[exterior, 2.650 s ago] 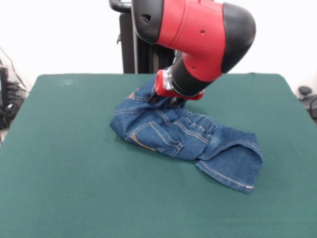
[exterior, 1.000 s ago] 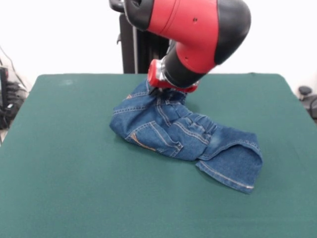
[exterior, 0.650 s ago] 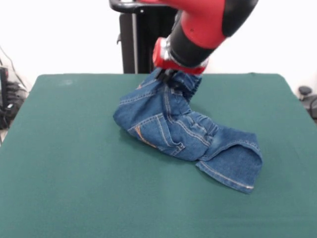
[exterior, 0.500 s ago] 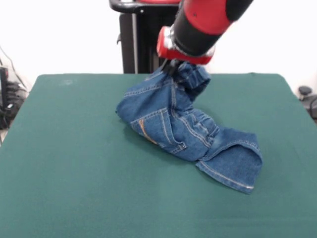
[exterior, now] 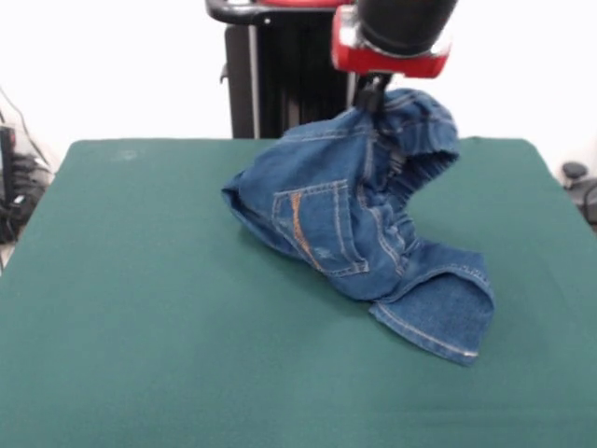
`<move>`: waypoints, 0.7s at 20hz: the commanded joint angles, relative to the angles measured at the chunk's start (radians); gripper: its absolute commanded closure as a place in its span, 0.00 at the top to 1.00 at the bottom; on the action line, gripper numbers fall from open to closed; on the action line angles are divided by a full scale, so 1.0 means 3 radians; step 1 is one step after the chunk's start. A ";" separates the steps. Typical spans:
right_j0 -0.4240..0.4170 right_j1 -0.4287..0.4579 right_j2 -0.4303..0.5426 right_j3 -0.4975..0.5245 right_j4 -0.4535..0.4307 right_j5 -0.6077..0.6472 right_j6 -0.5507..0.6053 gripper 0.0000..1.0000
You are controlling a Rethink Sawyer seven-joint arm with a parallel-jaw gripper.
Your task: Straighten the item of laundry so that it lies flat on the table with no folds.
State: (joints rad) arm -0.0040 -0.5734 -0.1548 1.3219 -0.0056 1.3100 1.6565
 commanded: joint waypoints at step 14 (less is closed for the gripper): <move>-0.0124 -0.0335 0.0934 0.0725 0.1150 0.0013 0.0246 0.00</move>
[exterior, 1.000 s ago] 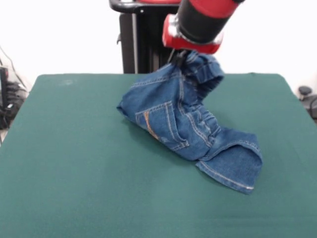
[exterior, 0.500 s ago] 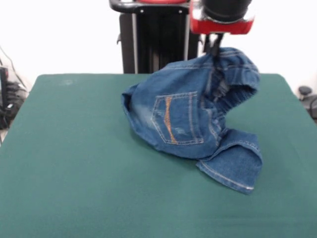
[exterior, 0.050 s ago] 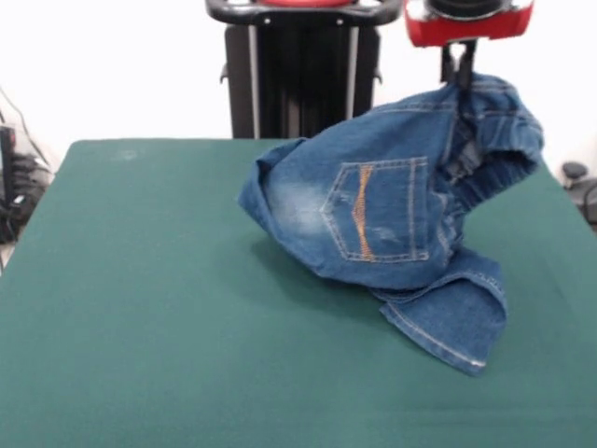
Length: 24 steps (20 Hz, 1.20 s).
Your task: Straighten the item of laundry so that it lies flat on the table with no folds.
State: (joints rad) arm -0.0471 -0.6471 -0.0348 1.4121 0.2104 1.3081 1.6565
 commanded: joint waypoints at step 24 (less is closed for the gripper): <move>0.0068 -0.0692 0.0897 0.1506 0.2249 -0.0879 0.0025 0.00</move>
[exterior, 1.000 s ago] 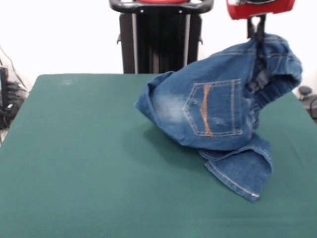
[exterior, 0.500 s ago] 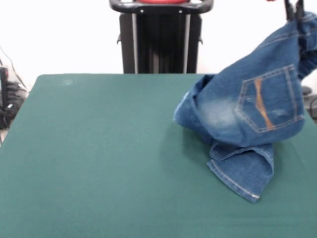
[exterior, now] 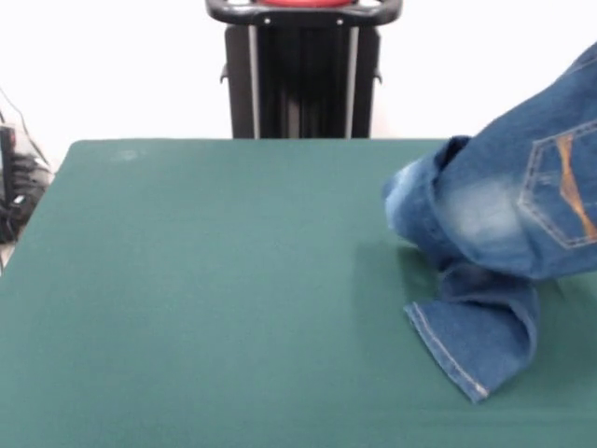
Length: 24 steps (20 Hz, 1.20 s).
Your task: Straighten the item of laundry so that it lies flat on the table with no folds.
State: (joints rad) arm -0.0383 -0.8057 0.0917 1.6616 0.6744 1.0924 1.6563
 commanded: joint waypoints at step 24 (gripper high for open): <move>-0.0284 -0.0243 0.0545 0.1340 0.1724 0.0198 -0.1009 0.00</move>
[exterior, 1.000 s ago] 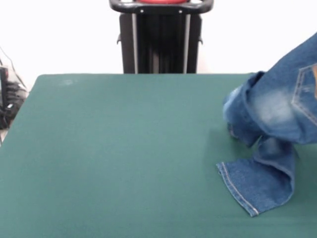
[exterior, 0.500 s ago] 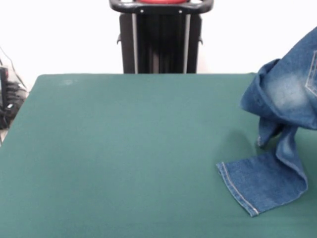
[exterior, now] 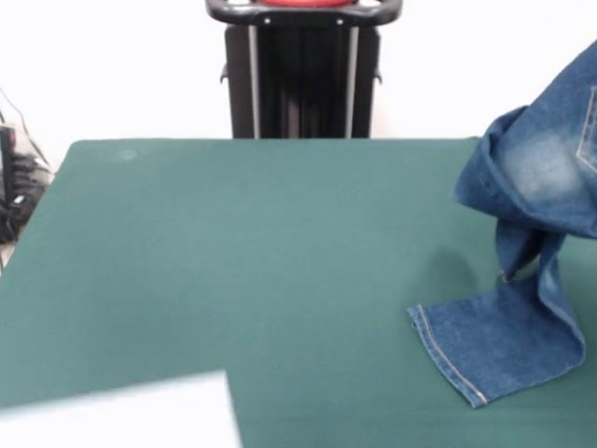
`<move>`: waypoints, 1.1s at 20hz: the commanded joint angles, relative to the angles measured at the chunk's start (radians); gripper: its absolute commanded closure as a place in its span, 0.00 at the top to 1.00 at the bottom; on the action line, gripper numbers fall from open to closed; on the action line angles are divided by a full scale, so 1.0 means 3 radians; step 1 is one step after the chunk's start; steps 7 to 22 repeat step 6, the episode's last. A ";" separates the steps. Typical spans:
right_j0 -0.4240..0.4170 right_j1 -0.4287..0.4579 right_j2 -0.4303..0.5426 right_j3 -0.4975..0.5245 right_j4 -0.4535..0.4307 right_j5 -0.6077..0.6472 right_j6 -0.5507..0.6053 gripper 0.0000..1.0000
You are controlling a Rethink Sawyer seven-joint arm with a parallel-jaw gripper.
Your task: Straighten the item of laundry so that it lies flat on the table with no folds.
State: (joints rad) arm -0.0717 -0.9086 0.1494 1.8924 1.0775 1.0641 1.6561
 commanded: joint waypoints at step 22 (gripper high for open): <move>-0.0547 0.0423 0.0451 0.0621 0.0109 0.0375 -0.1542 0.00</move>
